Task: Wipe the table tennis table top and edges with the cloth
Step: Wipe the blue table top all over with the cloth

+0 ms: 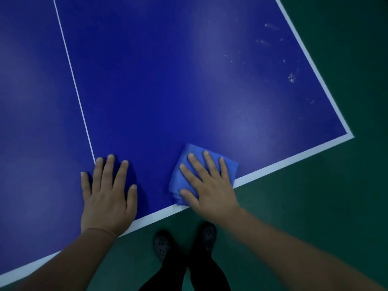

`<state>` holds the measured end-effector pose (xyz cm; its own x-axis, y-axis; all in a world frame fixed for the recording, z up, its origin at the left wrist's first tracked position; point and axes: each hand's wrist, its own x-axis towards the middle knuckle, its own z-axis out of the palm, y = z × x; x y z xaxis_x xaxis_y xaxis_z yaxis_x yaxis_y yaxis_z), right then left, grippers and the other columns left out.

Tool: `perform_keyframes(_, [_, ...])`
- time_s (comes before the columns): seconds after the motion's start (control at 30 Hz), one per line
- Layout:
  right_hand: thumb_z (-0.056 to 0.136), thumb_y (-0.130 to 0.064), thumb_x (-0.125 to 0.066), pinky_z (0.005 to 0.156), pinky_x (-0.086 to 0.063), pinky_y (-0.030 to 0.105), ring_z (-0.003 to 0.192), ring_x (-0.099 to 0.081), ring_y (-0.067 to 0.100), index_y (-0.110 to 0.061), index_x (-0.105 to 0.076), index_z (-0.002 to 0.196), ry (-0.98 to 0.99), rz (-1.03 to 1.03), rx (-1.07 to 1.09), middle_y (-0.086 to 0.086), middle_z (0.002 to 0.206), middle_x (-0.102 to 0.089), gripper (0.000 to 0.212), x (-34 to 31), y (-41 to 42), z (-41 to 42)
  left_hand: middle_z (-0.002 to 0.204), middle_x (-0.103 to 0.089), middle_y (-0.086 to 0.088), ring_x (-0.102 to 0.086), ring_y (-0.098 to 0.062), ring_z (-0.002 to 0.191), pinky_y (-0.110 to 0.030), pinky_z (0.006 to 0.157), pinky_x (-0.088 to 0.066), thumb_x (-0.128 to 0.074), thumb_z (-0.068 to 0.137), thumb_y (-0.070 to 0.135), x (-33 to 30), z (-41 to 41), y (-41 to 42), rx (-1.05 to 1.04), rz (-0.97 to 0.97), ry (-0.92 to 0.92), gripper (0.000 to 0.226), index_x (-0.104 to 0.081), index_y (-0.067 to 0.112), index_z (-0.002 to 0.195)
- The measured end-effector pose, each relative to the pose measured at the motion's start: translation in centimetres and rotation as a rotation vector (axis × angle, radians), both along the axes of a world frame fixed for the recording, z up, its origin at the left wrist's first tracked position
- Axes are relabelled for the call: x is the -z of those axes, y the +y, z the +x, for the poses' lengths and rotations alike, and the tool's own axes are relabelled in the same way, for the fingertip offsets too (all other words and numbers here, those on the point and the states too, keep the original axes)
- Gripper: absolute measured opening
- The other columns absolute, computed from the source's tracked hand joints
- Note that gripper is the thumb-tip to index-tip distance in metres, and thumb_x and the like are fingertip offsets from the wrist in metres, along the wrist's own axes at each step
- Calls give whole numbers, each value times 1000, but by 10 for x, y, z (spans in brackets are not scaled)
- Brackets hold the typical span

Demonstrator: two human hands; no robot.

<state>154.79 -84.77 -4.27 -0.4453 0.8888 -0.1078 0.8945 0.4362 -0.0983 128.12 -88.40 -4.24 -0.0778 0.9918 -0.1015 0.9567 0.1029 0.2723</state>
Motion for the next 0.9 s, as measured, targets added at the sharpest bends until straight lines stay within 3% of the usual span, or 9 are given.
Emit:
perform_keyframes(0.1, [95,-60,-34,116,-24,63,149,-30,34,-31,-37,153,-36,24,171,0,162,-34,65,2,43,66,164,-23,-14,-7,-30,155,-57,124,0,-29,97,43,0,-1,0,-6,-1,10,66,-36,11,154])
perform_keyframes(0.23, [98,-65,-13,122,-5,61,155,-2,30,-33,-12,161,-69,-106,757,-4,170,-5,71,-13,105,144,164,-23,-14,-7,-31,155,-58,123,0,-28,97,43,0,0,1,-1,-5,8,66,-36,11,154])
perform_keyframes(0.33, [103,-62,-14,120,-3,65,155,2,32,-31,-7,162,5,-66,1022,-2,170,0,68,-14,117,117,164,-23,-14,-8,-31,155,-58,123,0,-27,97,43,0,0,1,-2,0,12,66,-36,11,154])
perform_keyframes(0.4, [103,-59,-17,120,-4,65,155,-1,34,-30,-11,162,-17,-40,898,-2,170,-3,66,-7,100,66,164,-24,-15,-8,-32,155,-57,123,0,-27,97,43,0,0,0,-6,5,13,66,-37,11,154])
perform_keyframes(0.5, [101,-58,-25,121,-9,61,154,-15,33,-29,-29,158,-16,-6,282,-1,167,-21,64,-5,33,8,164,-25,-14,-8,-31,155,-58,123,-1,-27,97,42,-1,1,1,-13,8,6,66,-37,11,154])
perform_keyframes(0.57, [99,-60,-32,119,-16,61,153,-22,32,-31,-37,155,-27,-12,32,-1,165,-29,63,-2,18,27,164,-24,-14,-8,-30,155,-57,123,0,-27,97,42,-1,1,1,-15,6,6,66,-37,11,154])
perform_keyframes(0.63, [97,-61,-33,117,-22,63,151,-25,33,-30,-38,154,-24,0,132,-1,164,-30,65,1,39,69,164,-23,-14,-7,-30,156,-56,124,1,-26,97,43,0,1,0,-10,0,7,66,-36,12,154])
perform_keyframes(0.77, [99,-65,-15,122,-4,60,156,-2,29,-32,-12,161,-77,-89,705,-3,170,-4,70,-11,96,143,165,-22,-13,-5,-29,156,-54,124,4,-26,97,43,1,0,0,-3,-3,6,66,-35,12,154])
perform_keyframes(0.9, [104,-60,-15,120,-2,64,155,3,32,-29,-6,162,12,-62,1008,-1,170,0,67,-13,108,107,164,-24,-15,-7,-30,155,-55,123,2,-28,96,42,1,1,1,-6,11,18,66,-36,11,154])
